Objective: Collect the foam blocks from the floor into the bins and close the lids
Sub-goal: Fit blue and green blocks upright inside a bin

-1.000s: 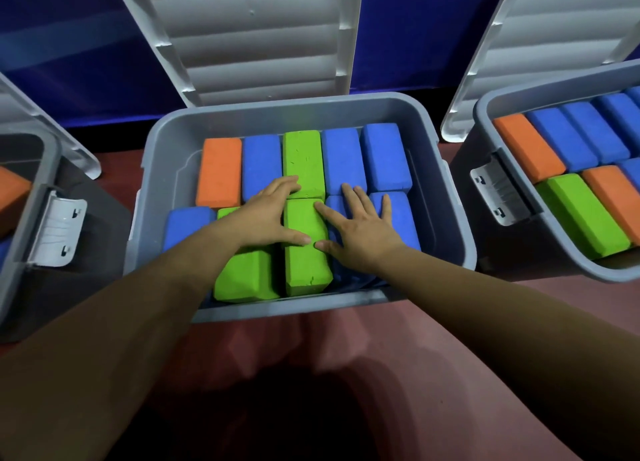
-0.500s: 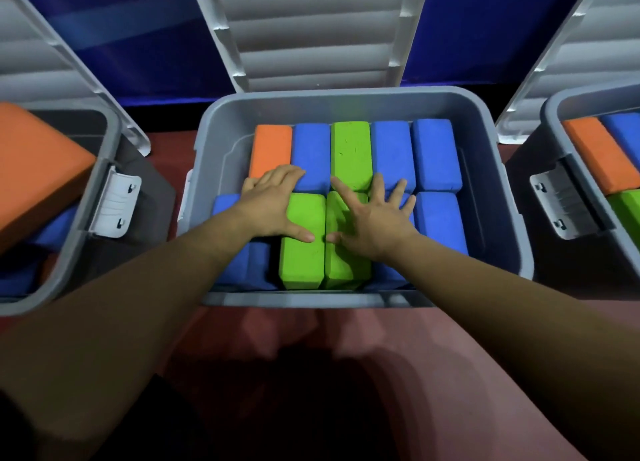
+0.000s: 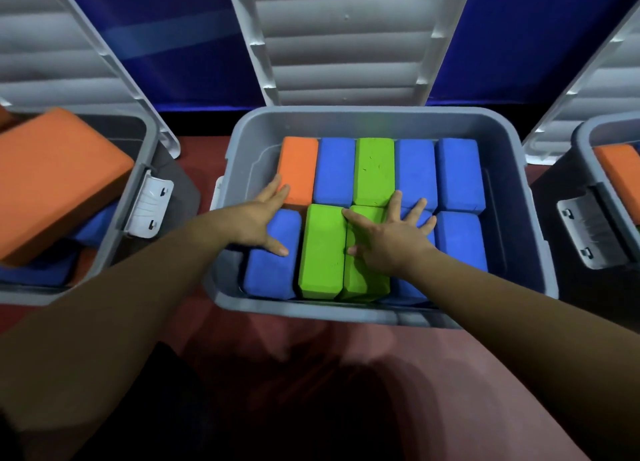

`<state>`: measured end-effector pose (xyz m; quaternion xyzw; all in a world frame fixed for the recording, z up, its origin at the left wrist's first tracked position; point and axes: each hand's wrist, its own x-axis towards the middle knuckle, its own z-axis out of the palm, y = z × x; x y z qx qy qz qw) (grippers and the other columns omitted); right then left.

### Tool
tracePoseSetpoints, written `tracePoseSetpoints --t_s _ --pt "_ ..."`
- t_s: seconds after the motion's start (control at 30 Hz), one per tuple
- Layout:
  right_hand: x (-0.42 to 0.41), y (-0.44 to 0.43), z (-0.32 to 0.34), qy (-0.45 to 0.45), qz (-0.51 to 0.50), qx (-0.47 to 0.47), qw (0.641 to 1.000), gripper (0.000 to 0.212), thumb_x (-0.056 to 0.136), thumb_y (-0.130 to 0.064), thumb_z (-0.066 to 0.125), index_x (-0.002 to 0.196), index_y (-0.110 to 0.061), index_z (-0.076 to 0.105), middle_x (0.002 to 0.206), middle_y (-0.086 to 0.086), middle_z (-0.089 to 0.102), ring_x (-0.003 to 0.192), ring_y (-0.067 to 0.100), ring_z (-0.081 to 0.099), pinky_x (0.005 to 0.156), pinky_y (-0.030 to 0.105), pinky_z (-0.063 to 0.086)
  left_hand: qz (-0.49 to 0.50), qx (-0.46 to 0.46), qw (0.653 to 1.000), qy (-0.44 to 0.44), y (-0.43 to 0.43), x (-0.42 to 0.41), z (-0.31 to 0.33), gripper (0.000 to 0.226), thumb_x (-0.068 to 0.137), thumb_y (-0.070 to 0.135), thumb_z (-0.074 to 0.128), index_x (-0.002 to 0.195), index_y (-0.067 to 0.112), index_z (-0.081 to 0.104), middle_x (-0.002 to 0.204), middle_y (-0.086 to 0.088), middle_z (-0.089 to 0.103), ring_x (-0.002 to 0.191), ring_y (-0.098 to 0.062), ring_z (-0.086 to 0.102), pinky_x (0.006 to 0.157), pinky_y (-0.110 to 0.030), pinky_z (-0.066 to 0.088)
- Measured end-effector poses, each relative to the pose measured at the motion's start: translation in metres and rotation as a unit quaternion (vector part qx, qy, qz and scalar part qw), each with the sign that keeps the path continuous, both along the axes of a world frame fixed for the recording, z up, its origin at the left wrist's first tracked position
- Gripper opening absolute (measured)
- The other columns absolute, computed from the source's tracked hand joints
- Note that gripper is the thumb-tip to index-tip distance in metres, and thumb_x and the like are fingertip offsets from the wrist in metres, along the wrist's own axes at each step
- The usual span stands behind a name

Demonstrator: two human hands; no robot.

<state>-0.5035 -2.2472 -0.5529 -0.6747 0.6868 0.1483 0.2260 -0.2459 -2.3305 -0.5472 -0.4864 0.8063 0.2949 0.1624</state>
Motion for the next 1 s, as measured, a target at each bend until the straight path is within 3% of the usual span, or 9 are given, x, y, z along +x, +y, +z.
tracePoseSetpoints --t_s 0.1,0.17,0.27,0.33,0.4,0.5,0.6,0.77,1.0 --pt "0.000 0.000 -0.001 -0.002 0.001 -0.001 1.000 0.069 0.093 -0.067 0.042 0.147 -0.062 -0.001 0.157 0.028 -0.024 0.134 0.068 -0.018 0.105 0.081 0.001 0.013 -0.102 0.994 -0.033 0.004 -0.018 0.000 0.142 0.051 0.058 0.089 0.155 0.004 0.008 0.161 -0.017 -0.002 0.149 -0.030 0.012 0.120 -0.034 0.017" --pt "0.000 0.000 0.000 0.003 0.002 -0.004 1.000 0.070 0.092 -0.069 0.042 0.147 -0.061 0.000 0.157 0.028 -0.022 0.135 0.068 -0.016 0.105 0.080 0.002 -0.010 -0.142 0.989 -0.032 0.005 -0.020 0.003 0.139 0.047 0.061 0.089 0.151 0.001 0.019 0.161 -0.015 0.002 0.150 -0.029 0.011 0.120 -0.037 0.017" --pt "-0.004 0.000 0.005 0.029 0.024 -0.023 0.999 0.074 0.086 -0.079 0.037 0.148 -0.060 0.002 0.159 0.030 -0.011 0.137 0.068 -0.005 0.108 0.077 0.002 -0.010 -0.087 0.996 0.009 0.002 -0.016 0.005 0.130 0.056 0.054 0.089 0.153 0.004 0.017 0.164 -0.004 -0.005 0.149 -0.025 0.017 0.119 -0.035 0.024" --pt "-0.006 -0.001 0.006 0.064 0.041 -0.079 0.994 0.078 0.081 -0.087 0.021 0.150 -0.056 0.002 0.159 0.030 0.003 0.141 0.062 0.005 0.109 0.075 -0.001 0.043 -0.079 0.995 0.047 0.004 -0.022 0.002 0.100 0.076 0.062 0.072 0.154 0.025 0.023 0.163 -0.003 0.008 0.145 -0.026 0.029 0.115 -0.035 0.029" --pt "-0.009 -0.003 -0.002 0.080 0.025 -0.141 0.987 0.081 0.082 -0.085 0.004 0.153 -0.047 -0.005 0.160 0.029 0.005 0.146 0.052 -0.001 0.108 0.075 -0.003 0.072 -0.192 0.977 0.065 0.014 -0.036 -0.011 0.071 0.086 0.073 0.041 0.147 0.039 0.037 0.157 -0.012 0.025 0.139 -0.034 0.037 0.113 -0.042 0.030" --pt "-0.012 -0.001 -0.026 0.042 -0.026 -0.175 0.983 0.080 0.085 -0.082 -0.002 0.154 -0.042 -0.012 0.162 0.026 -0.009 0.148 0.046 -0.016 0.108 0.075 -0.004 0.027 -0.317 0.947 0.039 0.031 -0.054 -0.039 0.073 0.092 0.070 0.031 0.142 0.020 0.050 0.151 -0.025 0.036 0.143 -0.036 0.031 0.118 -0.050 0.022" --pt "-0.013 0.000 -0.039 0.025 -0.026 -0.195 0.980 0.078 0.089 -0.079 0.002 0.156 -0.040 -0.004 0.162 0.026 -0.008 0.148 0.044 -0.015 0.108 0.075 -0.003 -0.036 -0.376 0.924 0.054 0.026 -0.056 -0.052 0.072 0.096 0.064 0.036 0.138 0.007 0.050 0.158 -0.013 0.030 0.149 -0.026 0.021 0.120 -0.051 0.017" --pt "-0.013 -0.002 -0.043 0.023 -0.026 -0.214 0.976 0.070 0.095 -0.070 0.005 0.157 -0.038 0.001 0.161 0.028 -0.006 0.148 0.044 -0.014 0.109 0.074 -0.003 -0.026 -0.385 0.920 0.064 0.019 -0.057 -0.059 0.070 0.093 0.066 0.039 0.150 0.025 0.040 0.158 -0.008 0.033 0.148 -0.025 0.026 0.119 -0.047 0.021" --pt "-0.015 -0.004 -0.040 0.026 -0.024 -0.187 0.982 0.066 0.096 -0.067 0.002 0.156 -0.039 -0.006 0.161 0.026 -0.011 0.147 0.044 -0.019 0.109 0.074 -0.006 -0.016 -0.369 0.928 0.055 0.012 -0.056 -0.060 0.070 0.091 0.068 0.037 0.148 0.026 0.042 0.156 -0.007 0.035 0.145 -0.024 0.030 0.120 -0.044 0.019"
